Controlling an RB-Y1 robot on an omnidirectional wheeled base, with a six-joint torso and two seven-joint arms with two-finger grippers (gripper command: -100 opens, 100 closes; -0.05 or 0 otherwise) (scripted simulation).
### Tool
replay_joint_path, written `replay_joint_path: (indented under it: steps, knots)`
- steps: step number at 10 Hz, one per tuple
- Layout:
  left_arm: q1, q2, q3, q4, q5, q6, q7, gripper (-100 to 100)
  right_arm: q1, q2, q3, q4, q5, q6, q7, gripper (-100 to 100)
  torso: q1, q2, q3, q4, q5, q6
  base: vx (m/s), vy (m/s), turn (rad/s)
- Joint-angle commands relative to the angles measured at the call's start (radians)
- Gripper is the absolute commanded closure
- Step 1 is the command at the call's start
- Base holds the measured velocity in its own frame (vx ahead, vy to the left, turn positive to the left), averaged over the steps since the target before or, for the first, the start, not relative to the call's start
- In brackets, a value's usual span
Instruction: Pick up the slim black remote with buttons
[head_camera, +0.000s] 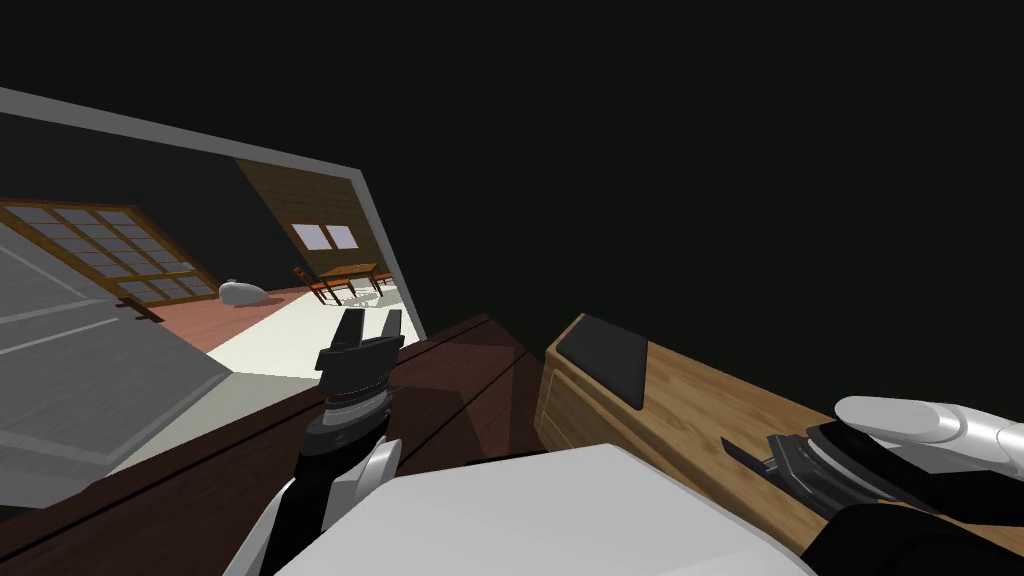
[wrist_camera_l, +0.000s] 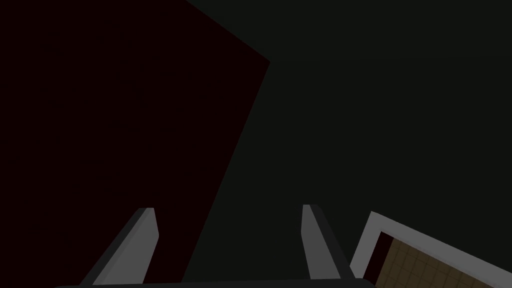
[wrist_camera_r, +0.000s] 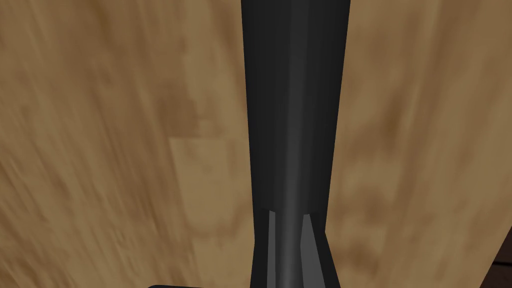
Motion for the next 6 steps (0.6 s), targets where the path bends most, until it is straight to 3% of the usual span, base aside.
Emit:
replay_joint_path:
  steps: [1, 2, 4, 5, 6]
  knots:
    - [0.000, 0.000, 0.000, 0.000, 0.000, 0.000, 0.000, 0, 0.000, 0.000, 0.000, 0.000, 0.000, 0.000, 0.000, 0, 0.000, 0.000, 0.000, 0.000, 0.000, 0.000, 0.000, 0.000, 0.000]
    - [0.000, 0.000, 0.000, 0.000, 0.000, 0.000, 0.000, 0, 0.020, -0.017, -0.006, -0.008, -0.028, 0.007, 0.011, 100, 0.000, 0.000, 0.000, 0.000, 0.000, 0.000, -0.006, 0.003, -0.032]
    - [0.000, 0.000, 0.000, 0.000, 0.000, 0.000, 0.000, 0, 0.020, -0.061, -0.018, -0.020, -0.039, -0.012, -0.003, 100, 0.001, 0.001, 0.001, 0.000, 0.001, 0.001, -0.016, 0.008, -0.087]
    - [0.000, 0.000, 0.000, 0.000, 0.000, 0.000, 0.000, 0, 0.018, -0.046, -0.015, -0.012, -0.034, -0.009, 0.004, 100, 0.002, 0.001, 0.001, 0.000, 0.001, 0.001, -0.007, 0.005, -0.015]
    - [0.000, 0.000, 0.000, 0.000, 0.000, 0.000, 0.000, 0, 0.018, -0.048, -0.015, -0.012, -0.035, -0.011, 0.003, 0, 0.001, 0.001, 0.001, 0.000, 0.001, 0.000, 0.000, 0.000, 0.000]
